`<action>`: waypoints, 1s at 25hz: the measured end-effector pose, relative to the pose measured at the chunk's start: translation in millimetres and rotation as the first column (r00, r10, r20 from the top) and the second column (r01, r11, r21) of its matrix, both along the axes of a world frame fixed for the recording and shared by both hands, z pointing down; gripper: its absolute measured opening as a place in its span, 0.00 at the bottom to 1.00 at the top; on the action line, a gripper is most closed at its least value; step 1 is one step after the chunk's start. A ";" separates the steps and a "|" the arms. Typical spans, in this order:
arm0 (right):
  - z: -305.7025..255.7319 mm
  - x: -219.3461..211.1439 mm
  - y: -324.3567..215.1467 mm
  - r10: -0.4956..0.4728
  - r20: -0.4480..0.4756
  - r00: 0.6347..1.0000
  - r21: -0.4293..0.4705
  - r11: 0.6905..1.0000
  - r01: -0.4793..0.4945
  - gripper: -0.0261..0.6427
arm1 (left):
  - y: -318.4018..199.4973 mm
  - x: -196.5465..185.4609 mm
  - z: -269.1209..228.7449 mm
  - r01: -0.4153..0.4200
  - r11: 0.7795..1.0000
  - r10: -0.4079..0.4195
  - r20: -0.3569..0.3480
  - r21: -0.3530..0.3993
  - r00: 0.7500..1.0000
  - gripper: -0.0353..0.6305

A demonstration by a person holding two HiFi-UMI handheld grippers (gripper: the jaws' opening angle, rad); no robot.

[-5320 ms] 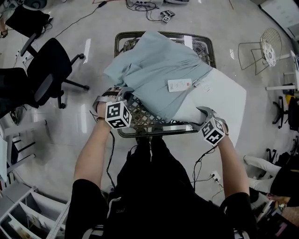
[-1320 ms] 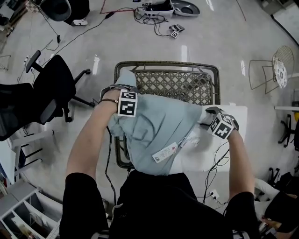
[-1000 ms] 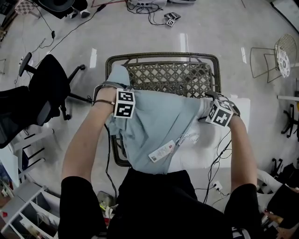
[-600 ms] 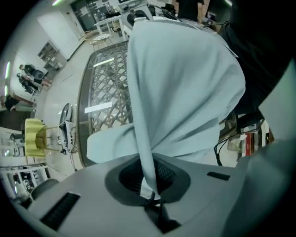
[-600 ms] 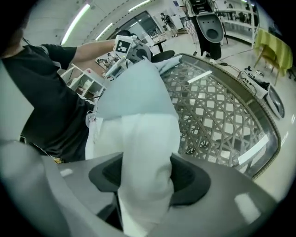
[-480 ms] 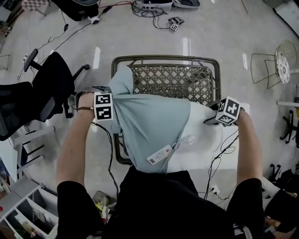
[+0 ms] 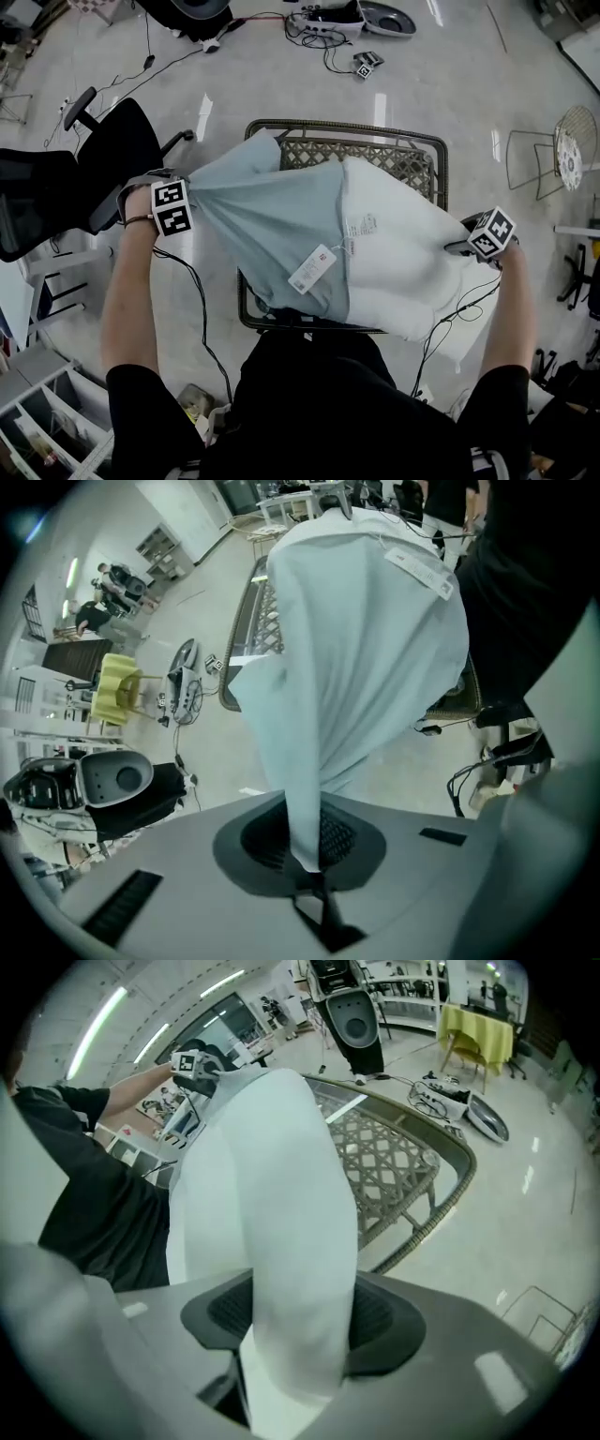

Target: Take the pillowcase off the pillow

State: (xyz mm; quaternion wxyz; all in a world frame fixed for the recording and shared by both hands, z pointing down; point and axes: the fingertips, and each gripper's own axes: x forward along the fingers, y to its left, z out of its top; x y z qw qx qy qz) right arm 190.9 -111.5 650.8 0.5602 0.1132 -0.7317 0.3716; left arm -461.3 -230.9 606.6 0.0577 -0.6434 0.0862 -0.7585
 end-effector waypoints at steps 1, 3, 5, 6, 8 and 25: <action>1.6 5.3 0.0 0.017 -0.019 1.000 0.004 1.000 -0.017 0.44 | -1.3 -2.3 -7.2 0.021 1.000 -0.020 -0.025 0.022 0.999 0.07; 3.2 10.7 -1.2 0.042 -0.040 0.998 0.017 0.999 -0.041 0.44 | -5.7 -1.1 -24.5 0.048 0.996 -0.042 -0.078 0.078 0.996 0.07; 2.7 9.6 -3.4 0.048 -0.054 0.997 0.034 0.998 -0.047 0.45 | -12.6 0.5 -44.2 0.037 0.988 -0.024 -0.089 0.147 0.996 0.07; 2.1 7.7 -4.5 0.047 -0.060 0.997 0.041 0.998 -0.045 0.45 | -16.8 -0.3 -55.3 0.029 0.983 -0.014 -0.084 0.182 0.996 0.07; 0.8 4.3 -7.0 0.043 -0.079 0.996 0.055 0.998 -0.039 0.45 | -24.7 -5.8 -80.6 0.024 0.968 -0.006 -0.072 0.249 0.997 0.07; -29.4 -127.9 -41.8 0.053 -0.104 0.993 0.264 0.964 -0.024 0.45 | -18.5 90.8 -377.4 0.087 0.616 0.275 -0.317 0.783 0.908 0.07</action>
